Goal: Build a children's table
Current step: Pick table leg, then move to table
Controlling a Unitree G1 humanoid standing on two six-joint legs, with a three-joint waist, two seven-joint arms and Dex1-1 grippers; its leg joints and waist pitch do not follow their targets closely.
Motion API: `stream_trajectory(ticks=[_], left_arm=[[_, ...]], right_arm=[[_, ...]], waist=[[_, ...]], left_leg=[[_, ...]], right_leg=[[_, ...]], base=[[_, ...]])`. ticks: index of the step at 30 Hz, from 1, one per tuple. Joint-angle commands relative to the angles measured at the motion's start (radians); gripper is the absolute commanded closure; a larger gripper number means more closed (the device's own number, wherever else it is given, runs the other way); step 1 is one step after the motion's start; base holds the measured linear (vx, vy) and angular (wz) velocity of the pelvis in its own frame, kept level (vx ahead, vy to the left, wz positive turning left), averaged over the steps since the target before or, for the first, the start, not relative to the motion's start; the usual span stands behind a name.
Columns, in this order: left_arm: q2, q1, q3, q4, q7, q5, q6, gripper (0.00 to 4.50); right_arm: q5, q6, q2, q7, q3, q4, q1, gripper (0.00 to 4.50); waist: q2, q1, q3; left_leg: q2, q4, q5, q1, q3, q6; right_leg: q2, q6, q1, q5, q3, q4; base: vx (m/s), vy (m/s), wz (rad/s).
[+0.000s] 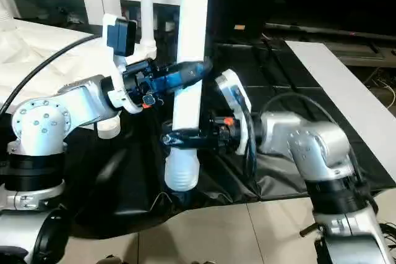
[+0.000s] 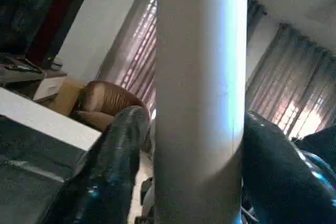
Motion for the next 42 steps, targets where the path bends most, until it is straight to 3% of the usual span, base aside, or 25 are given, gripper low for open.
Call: stream_trajectory(ticks=[1, 5, 9, 13, 15, 17, 19, 20, 22, 23, 24, 25, 26, 28, 30, 33, 34, 35, 36, 37, 38, 39, 40, 41, 42], left_arm=[[0.005, -0.006, 0.005, -0.014, 0.011, -0.027, 0.026, 1.15], [0.013, 0.002, 0.014, -0.024, 0.023, -0.042, 0.040, 0.84], [0.048, 0.027, 0.038, -0.055, 0.052, -0.029, 0.033, 0.51], [0.077, 0.069, 0.048, -0.116, 0.087, 0.042, -0.029, 0.31], [0.153, 0.168, 0.046, -0.211, 0.118, 0.137, -0.091, 0.26], [0.174, 0.226, 0.064, -0.259, 0.174, 0.170, -0.099, 0.26], [0.170, 0.264, 0.076, -0.287, 0.248, 0.245, -0.156, 0.26], [0.107, 0.306, 0.117, -0.308, 0.412, 0.343, -0.235, 0.26], [0.091, 0.324, 0.112, -0.313, 0.465, 0.390, -0.262, 0.26], [0.087, 0.390, 0.039, -0.308, 0.561, 0.559, -0.376, 0.26], [0.098, 0.420, -0.009, -0.302, 0.586, 0.644, -0.449, 0.26], [0.098, 0.420, -0.009, -0.302, 0.586, 0.644, -0.449, 0.26], [0.093, 0.450, -0.051, -0.295, 0.640, 0.732, -0.538, 0.26], [0.062, 0.464, -0.062, -0.282, 0.718, 0.775, -0.577, 0.26], [0.050, 0.469, -0.068, -0.274, 0.737, 0.784, -0.584, 0.26], [0.031, 0.482, -0.096, -0.243, 0.727, 0.784, -0.576, 0.26], [0.024, 0.487, -0.105, -0.230, 0.724, 0.797, -0.598, 0.26], [0.005, 0.494, -0.107, -0.208, 0.727, 0.817, -0.645, 0.26], [-0.001, 0.496, -0.107, -0.201, 0.729, 0.822, -0.662, 0.26], [-0.003, 0.497, -0.107, -0.199, 0.730, 0.823, -0.667, 0.26], [-0.003, 0.497, -0.113, -0.182, 0.738, 0.842, -0.698, 0.26], [-0.002, 0.496, -0.117, -0.167, 0.743, 0.854, -0.718, 0.26], [0.002, 0.494, -0.121, -0.159, 0.743, 0.861, -0.729, 0.26], [0.008, 0.488, -0.124, -0.148, 0.736, 0.869, -0.739, 0.26], [0.008, 0.488, -0.124, -0.148, 0.736, 0.869, -0.739, 0.26]], right_arm=[[0.030, 0.004, -0.010, -0.014, -0.051, -0.041, 0.009, 2.64], [0.043, 0.008, -0.015, -0.027, -0.073, -0.060, 0.024, 2.64], [0.102, 0.024, -0.038, -0.074, -0.173, -0.127, 0.072, 2.64], [0.094, 0.010, -0.062, -0.108, -0.223, -0.167, 0.112, 2.64], [0.072, -0.019, -0.080, -0.176, -0.317, -0.211, 0.180, 2.64], [0.045, -0.035, -0.083, -0.229, -0.351, -0.244, 0.219, 2.64], [-0.037, -0.077, -0.074, -0.302, -0.346, -0.269, 0.242, 2.64], [-0.194, -0.127, -0.050, -0.457, -0.290, -0.288, 0.260, 2.64], [-0.239, -0.158, -0.015, -0.525, -0.283, -0.285, 0.260, 2.64], [-0.369, -0.299, 0.097, -0.690, -0.266, -0.269, 0.273, 2.64], [-0.417, -0.347, 0.149, -0.765, -0.262, -0.258, 0.281, 2.64], [-0.417, -0.347, 0.149, -0.765, -0.262, -0.258, 0.281, 2.64], [-0.483, -0.398, 0.174, -0.826, -0.229, -0.250, 0.309, 2.64], [-0.542, -0.425, 0.165, -0.856, -0.175, -0.243, 0.345, 2.64], [-0.566, -0.437, 0.176, -0.886, -0.163, -0.234, 0.358, 2.64], [-0.570, -0.434, 0.260, -0.986, -0.193, -0.198, 0.378, 2.64], [-0.569, -0.438, 0.287, -0.998, -0.197, -0.190, 0.386, 2.64], [-0.581, -0.464, 0.317, -0.984, -0.178, -0.184, 0.405, 2.64], [-0.588, -0.478, 0.324, -0.981, -0.171, -0.182, 0.411, 2.64], [-0.591, -0.483, 0.326, -0.979, -0.168, -0.181, 0.413, 2.64], [-0.596, -0.506, 0.331, -0.980, -0.153, -0.176, 0.420, 2.64], [-0.595, -0.524, 0.334, -0.977, -0.140, -0.174, 0.427, 2.64], [-0.609, -0.538, 0.330, -0.979, -0.125, -0.173, 0.430, 2.64], [-0.616, -0.544, 0.332, -0.973, -0.110, -0.170, 0.431, 2.64], [-0.616, -0.544, 0.332, -0.973, -0.110, -0.170, 0.431, 2.64]], waist=[[0.004, 0.003, -0.071], [0.004, 0.006, -0.070], [0.007, 0.009, -0.070], [0.011, 0.009, -0.068], [0.016, 0.009, -0.067], [0.019, 0.005, -0.066], [0.019, 0.000, -0.064], [0.018, -0.006, -0.060], [0.018, -0.007, -0.062], [0.016, -0.015, -0.058], [0.016, -0.015, -0.058], [0.013, -0.028, -0.056], [0.016, -0.031, -0.062], [0.023, -0.034, -0.062], [0.024, -0.040, -0.059], [0.016, -0.036, -0.062], [0.020, -0.031, -0.062], [0.020, -0.021, -0.061], [0.015, -0.016, -0.062], [0.009, -0.001, -0.066], [0.013, 0.009, -0.065], [0.019, 0.004, -0.064], [0.027, 0.006, -0.064], [0.040, -0.006, -0.064], [0.046, -0.016, -0.066]], left_leg=[[0.019, -0.075, -0.071, 0.008, 0.001, -0.004], [0.018, -0.075, -0.084, 0.008, 0.001, -0.006], [0.019, -0.077, -0.087, 0.009, 0.000, -0.010], [0.018, -0.080, -0.102, 0.009, 0.000, -0.013], [0.023, -0.083, -0.108, 0.010, -0.004, -0.017], [0.022, -0.085, -0.118, 0.011, -0.003, -0.023], [0.020, -0.084, -0.132, 0.009, -0.003, -0.027], [0.022, -0.086, -0.152, 0.009, -0.005, -0.037], [0.013, -0.081, -0.186, 0.015, -0.002, -0.039], [0.017, -0.087, -0.216, 0.012, -0.009, -0.036], [0.017, -0.087, -0.216, 0.012, -0.009, -0.036], [0.008, -0.085, -0.241, 0.008, -0.007, -0.046], [0.007, -0.084, -0.266, 0.016, -0.013, -0.051], [0.011, -0.085, -0.291, 0.025, -0.011, -0.040], [0.012, -0.090, -0.315, 0.016, -0.016, -0.033], [-0.003, -0.079, -0.279, 0.001, -0.004, 0.026], [-0.004, -0.076, -0.261, -0.003, -0.002, 0.046], [-0.002, -0.061, -0.224, -0.009, -0.007, 0.084], [-0.003, -0.050, -0.202, -0.018, -0.010, 0.102], [0.000, -0.014, -0.172, -0.026, -0.024, 0.133], [0.008, 0.007, -0.155, -0.031, -0.044, 0.157], [0.013, 0.002, -0.144, -0.040, -0.055, 0.174], [0.014, -0.011, -0.140, -0.036, -0.055, 0.184], [0.006, -0.045, -0.138, -0.012, -0.037, 0.216], [0.001, -0.062, -0.129, 0.011, -0.023, 0.242]], right_leg=[[-0.055, -0.144, 0.073, -0.255, 0.039, -0.062], [-0.056, -0.136, 0.073, -0.271, 0.039, -0.064], [-0.054, -0.130, 0.073, -0.266, 0.038, -0.064], [-0.052, -0.112, 0.072, -0.288, 0.037, -0.070], [-0.056, -0.101, 0.071, -0.300, 0.038, -0.072], [-0.050, -0.090, 0.070, -0.299, 0.038, -0.071], [-0.048, -0.079, 0.066, -0.330, 0.036, -0.075], [-0.048, -0.062, 0.063, -0.378, 0.034, -0.082], [-0.049, -0.026, 0.058, -0.473, 0.030, -0.096], [-0.051, 0.003, 0.049, -0.514, 0.027, -0.105], [-0.051, 0.003, 0.049, -0.514, 0.027, -0.105], [-0.048, 0.044, 0.044, -0.584, 0.021, -0.114], [-0.048, 0.068, 0.046, -0.613, 0.018, -0.117], [-0.039, 0.066, 0.037, -0.553, 0.020, -0.118], [-0.036, 0.059, 0.043, -0.522, 0.018, -0.114], [-0.080, 0.043, 0.048, -0.596, 0.046, -0.118], [-0.094, 0.044, 0.052, -0.616, 0.057, -0.122], [-0.131, 0.041, 0.059, -0.666, 0.082, -0.131], [-0.152, 0.041, 0.066, -0.686, 0.098, -0.138], [-0.205, 0.034, 0.077, -0.715, 0.136, -0.150], [-0.242, 0.005, 0.079, -0.720, 0.155, -0.161], [-0.235, -0.041, 0.082, -0.678, 0.148, -0.153], [-0.218, -0.061, 0.079, -0.642, 0.135, -0.149], [-0.154, -0.082, 0.055, -0.542, 0.099, -0.126], [-0.119, -0.087, 0.042, -0.480, 0.077, -0.111]], base=[[0.000, 0.000, 0.00], [0.000, 0.000, 0.00], [0.000, 0.000, 0.00], [0.000, 0.000, 0.00], [0.000, 0.000, 0.00], [0.000, 0.000, 0.00], [0.000, 0.000, 0.00], [0.000, 0.000, 0.00], [0.000, 0.000, 0.00], [0.000, 0.000, 0.00], [0.000, 0.000, 0.00], [0.000, 0.000, 0.00], [0.000, 0.000, 0.00], [0.000, 0.000, 0.00], [0.000, 0.000, 0.00], [0.000, 0.000, 0.00], [0.000, 0.000, 0.00], [0.000, 0.000, 0.00], [0.000, 0.000, 0.00], [-0.002, 0.060, -0.01], [0.003, 0.112, 0.00], [0.003, 0.112, 0.00], [0.003, 0.159, -0.04], [0.013, 0.178, 0.03], [0.013, 0.178, 0.03]])
